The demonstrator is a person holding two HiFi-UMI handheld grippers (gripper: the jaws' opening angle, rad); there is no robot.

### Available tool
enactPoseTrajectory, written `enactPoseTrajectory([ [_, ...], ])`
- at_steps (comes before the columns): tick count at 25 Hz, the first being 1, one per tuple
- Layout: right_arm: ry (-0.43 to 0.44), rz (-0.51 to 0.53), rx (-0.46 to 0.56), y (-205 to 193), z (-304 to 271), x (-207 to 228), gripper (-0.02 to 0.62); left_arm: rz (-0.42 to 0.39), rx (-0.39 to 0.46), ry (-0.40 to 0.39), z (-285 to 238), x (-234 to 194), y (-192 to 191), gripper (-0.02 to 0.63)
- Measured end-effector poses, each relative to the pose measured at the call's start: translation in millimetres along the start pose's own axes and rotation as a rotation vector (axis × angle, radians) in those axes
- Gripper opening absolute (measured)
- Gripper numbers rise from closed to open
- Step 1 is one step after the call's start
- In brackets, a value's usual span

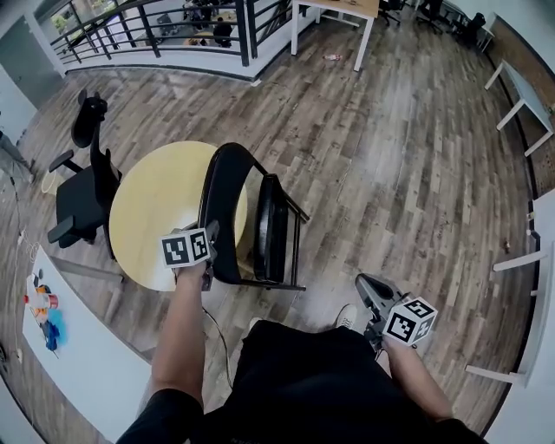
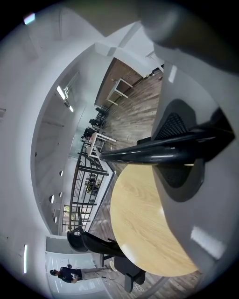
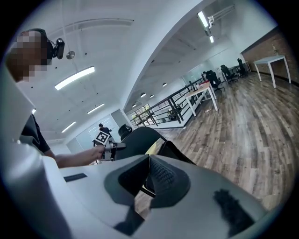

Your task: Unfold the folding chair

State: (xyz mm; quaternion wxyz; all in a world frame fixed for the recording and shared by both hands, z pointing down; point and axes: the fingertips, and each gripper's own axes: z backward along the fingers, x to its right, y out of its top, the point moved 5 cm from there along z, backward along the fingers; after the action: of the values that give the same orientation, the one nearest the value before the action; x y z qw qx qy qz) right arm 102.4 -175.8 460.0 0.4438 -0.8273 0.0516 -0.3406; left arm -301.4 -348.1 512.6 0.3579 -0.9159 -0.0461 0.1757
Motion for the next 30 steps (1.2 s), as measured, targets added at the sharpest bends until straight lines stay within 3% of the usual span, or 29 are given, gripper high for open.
enactPoseTrajectory([
  [8,0.011,0.022,-0.02,14.6,25.8,56.9,0.006,-0.026,0.015,0.028,-2.2,70.8,2.5,0.126],
  [16,0.102,-0.051,-0.028,34.2,37.8,100.3,0.009,-0.013,0.035,0.057,-4.9,118.9,3.2,0.12],
  [20,0.157,-0.029,-0.121,26.7,33.0,117.7,0.076,0.006,0.071,0.051,-5.7,141.1,1.1,0.114],
  [26,0.195,-0.006,-0.312,-2.8,4.1,134.2,0.118,0.038,0.116,0.068,-6.7,169.7,0.0,0.109],
  [30,0.162,-0.119,-0.396,-26.5,-41.4,141.4,0.141,0.038,0.116,0.091,-10.1,190.2,-1.4,0.107],
])
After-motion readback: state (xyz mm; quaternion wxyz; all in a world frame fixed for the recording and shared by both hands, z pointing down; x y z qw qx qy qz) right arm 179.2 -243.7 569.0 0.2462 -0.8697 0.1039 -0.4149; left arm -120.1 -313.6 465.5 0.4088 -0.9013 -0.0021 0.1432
